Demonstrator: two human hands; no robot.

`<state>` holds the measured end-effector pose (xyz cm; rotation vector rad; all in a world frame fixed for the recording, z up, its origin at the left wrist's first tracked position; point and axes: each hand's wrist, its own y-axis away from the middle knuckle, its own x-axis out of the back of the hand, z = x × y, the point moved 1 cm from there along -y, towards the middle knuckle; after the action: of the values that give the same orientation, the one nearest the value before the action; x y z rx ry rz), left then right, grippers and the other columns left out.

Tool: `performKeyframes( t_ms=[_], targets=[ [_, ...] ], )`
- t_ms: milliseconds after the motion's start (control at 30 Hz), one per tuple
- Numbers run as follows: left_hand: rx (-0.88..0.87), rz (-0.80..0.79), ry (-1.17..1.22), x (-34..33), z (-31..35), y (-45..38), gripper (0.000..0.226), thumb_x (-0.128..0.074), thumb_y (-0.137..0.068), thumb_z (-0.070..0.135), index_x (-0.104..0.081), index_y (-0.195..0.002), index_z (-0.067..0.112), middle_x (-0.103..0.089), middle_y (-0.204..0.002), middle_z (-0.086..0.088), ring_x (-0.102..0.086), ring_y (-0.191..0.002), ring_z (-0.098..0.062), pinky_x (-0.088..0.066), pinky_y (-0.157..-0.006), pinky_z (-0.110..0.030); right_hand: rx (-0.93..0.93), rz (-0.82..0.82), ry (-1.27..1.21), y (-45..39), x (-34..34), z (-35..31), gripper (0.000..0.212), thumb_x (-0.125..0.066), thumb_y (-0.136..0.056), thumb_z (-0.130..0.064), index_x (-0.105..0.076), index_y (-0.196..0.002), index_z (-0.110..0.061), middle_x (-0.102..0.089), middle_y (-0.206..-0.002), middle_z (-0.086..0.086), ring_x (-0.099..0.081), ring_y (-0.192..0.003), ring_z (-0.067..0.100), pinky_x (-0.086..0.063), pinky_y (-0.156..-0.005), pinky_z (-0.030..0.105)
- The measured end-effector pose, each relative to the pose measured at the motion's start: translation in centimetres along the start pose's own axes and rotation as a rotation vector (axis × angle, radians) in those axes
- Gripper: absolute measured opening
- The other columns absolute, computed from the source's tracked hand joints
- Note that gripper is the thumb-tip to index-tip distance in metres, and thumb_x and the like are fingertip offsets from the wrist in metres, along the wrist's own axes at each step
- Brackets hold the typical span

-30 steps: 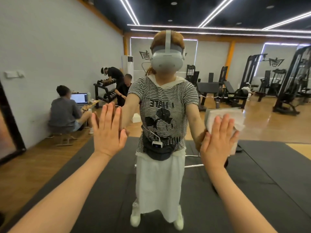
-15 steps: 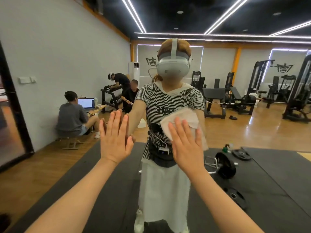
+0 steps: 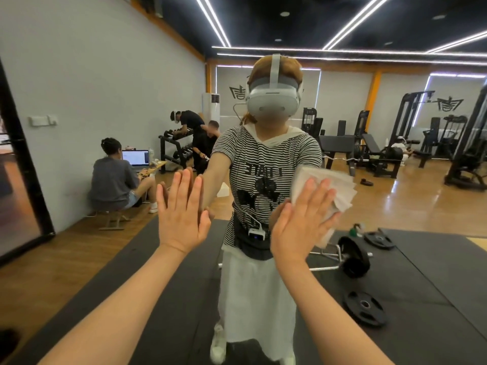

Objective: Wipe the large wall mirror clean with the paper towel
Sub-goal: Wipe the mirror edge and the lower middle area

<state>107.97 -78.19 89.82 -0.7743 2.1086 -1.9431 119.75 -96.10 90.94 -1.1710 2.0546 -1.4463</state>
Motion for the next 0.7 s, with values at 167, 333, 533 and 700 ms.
performKeyframes(
  t_ms=[167, 333, 533, 700],
  targets=[
    [-0.009, 0.003, -0.004, 0.0, -0.1, -0.1, 0.074, -0.030, -0.091, 0.036, -0.001, -0.156, 0.018, 0.011, -0.163, 0.002, 0.005, -0.150, -0.017, 0.000, -0.118, -0.046, 0.305, -0.121, 0.042, 3.0, -1.2, -3.4, 0.066, -0.037, -0.091, -0.025, -0.010, -0.150, -0.019, -0.018, -0.155, 0.008, 0.010, -0.149, 0.019, 0.000, -0.115, 0.052],
    [-0.007, 0.018, 0.019, 0.3, 0.0, -0.2, 0.076, -0.033, -0.089, 0.035, 0.000, -0.156, 0.019, 0.012, -0.163, 0.003, 0.005, -0.150, -0.015, 0.004, -0.119, -0.044, 0.477, -0.171, 0.075, 1.5, 0.0, 1.2, 0.065, -0.037, -0.092, -0.025, -0.015, -0.153, -0.018, -0.011, -0.158, -0.002, 0.008, -0.149, 0.014, 0.003, -0.118, 0.044],
    [-0.012, 0.024, 0.012, 0.0, 0.0, -0.2, 0.077, -0.033, -0.088, 0.034, -0.001, -0.156, 0.018, 0.011, -0.163, 0.003, 0.005, -0.150, -0.016, 0.004, -0.120, -0.045, 0.269, -0.080, 0.063, 0.1, 1.0, 3.9, 0.055, -0.021, -0.103, -0.032, -0.011, -0.155, -0.014, -0.019, -0.155, 0.010, 0.007, -0.149, 0.016, 0.007, -0.119, 0.040],
    [0.009, 0.002, 0.007, 0.1, 0.1, -0.1, 0.070, -0.033, -0.088, 0.034, -0.017, -0.152, 0.009, 0.013, -0.162, 0.003, 0.006, -0.150, -0.016, 0.004, -0.119, -0.045, 0.124, -0.101, 0.050, 1.4, -0.3, -1.3, 0.062, -0.034, -0.093, -0.027, -0.018, -0.149, -0.007, -0.019, -0.157, 0.014, -0.013, -0.143, 0.030, 0.003, -0.115, 0.048]
  ],
)
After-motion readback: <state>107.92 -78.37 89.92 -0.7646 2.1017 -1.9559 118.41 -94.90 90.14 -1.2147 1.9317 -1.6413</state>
